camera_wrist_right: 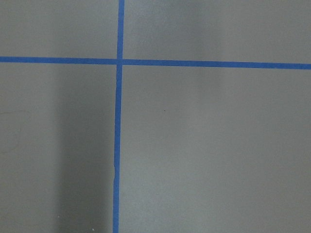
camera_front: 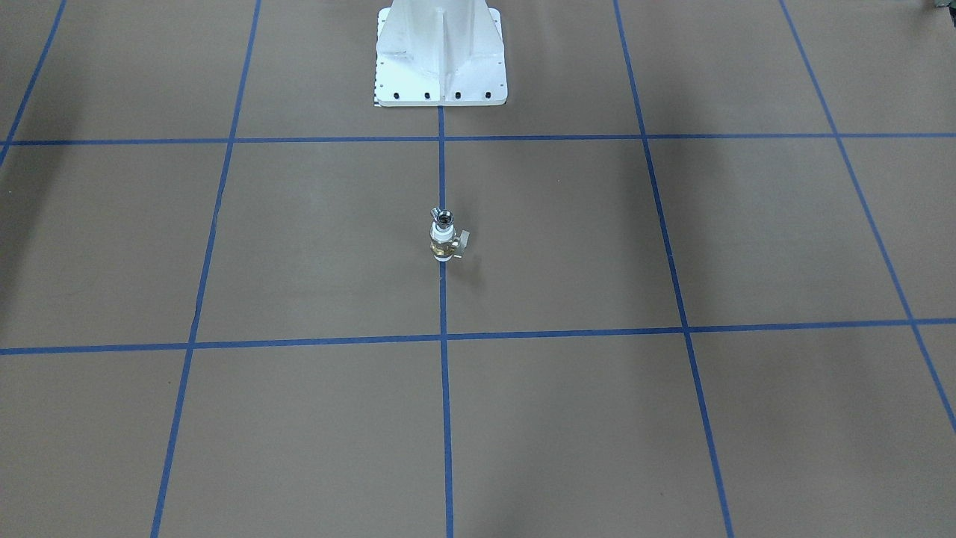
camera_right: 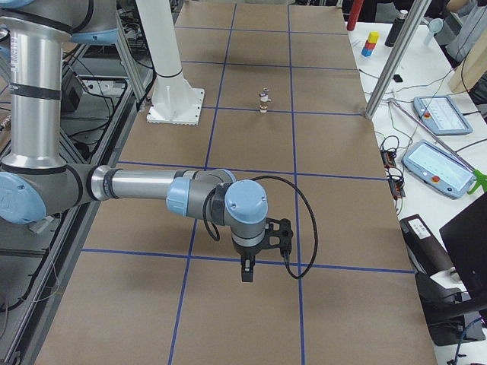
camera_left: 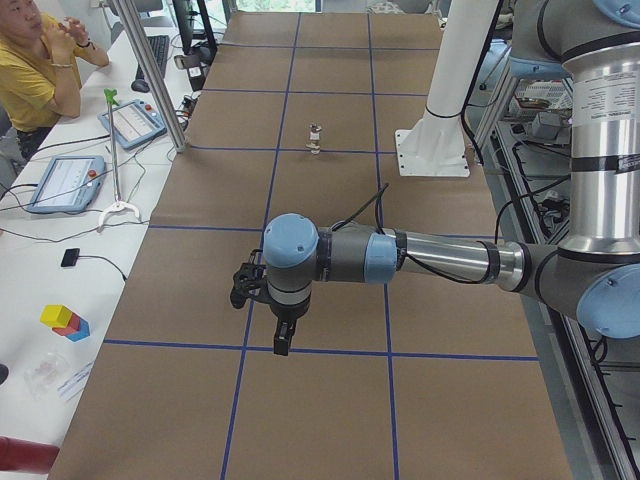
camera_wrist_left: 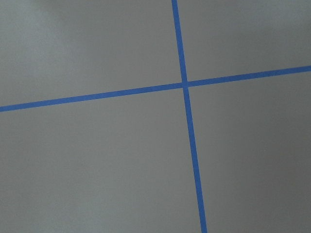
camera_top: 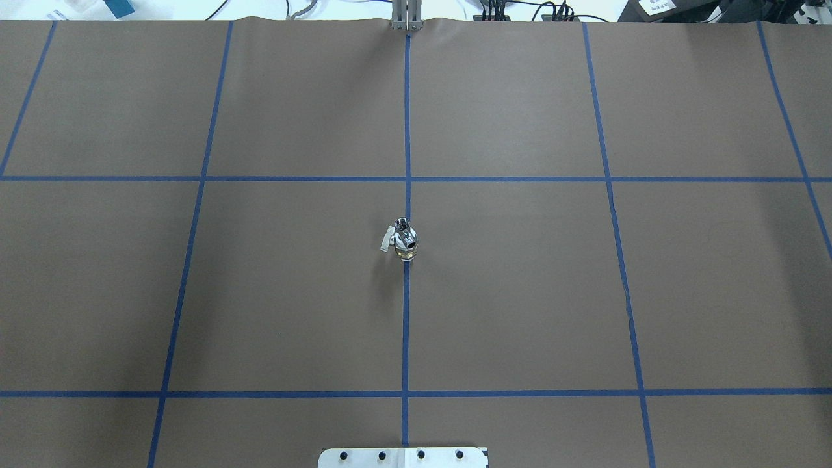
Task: Assemble PPR valve and pipe with both arms
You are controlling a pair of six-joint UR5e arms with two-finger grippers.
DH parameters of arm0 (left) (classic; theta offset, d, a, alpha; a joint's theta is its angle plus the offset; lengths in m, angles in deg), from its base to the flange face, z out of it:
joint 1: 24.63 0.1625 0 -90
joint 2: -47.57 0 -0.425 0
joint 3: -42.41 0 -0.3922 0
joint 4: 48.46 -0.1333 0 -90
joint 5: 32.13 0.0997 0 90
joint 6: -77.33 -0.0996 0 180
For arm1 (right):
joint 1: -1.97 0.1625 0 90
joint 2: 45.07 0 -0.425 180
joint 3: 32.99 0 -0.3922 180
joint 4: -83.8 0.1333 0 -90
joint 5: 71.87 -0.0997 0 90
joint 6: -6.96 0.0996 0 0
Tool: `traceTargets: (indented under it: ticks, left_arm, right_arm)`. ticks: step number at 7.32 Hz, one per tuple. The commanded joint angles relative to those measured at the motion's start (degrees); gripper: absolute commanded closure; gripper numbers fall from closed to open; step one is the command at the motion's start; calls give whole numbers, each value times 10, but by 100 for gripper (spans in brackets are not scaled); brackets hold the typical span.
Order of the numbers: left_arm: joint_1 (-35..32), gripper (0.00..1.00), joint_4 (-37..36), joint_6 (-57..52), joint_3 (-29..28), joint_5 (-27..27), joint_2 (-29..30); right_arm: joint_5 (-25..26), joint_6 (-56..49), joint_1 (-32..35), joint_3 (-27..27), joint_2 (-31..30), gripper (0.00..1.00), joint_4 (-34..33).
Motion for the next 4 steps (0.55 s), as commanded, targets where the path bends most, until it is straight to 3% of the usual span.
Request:
traceTargets:
  ticks: [1, 4]
  left_arm:
    - [0, 0, 1, -1, 2, -4, -9]
    - [0, 0, 1, -1, 4, -2, -20]
  right_arm:
    - [-2, 12, 0, 0, 0, 0, 1]
    - [-2, 12, 0, -2, 0, 0, 2]
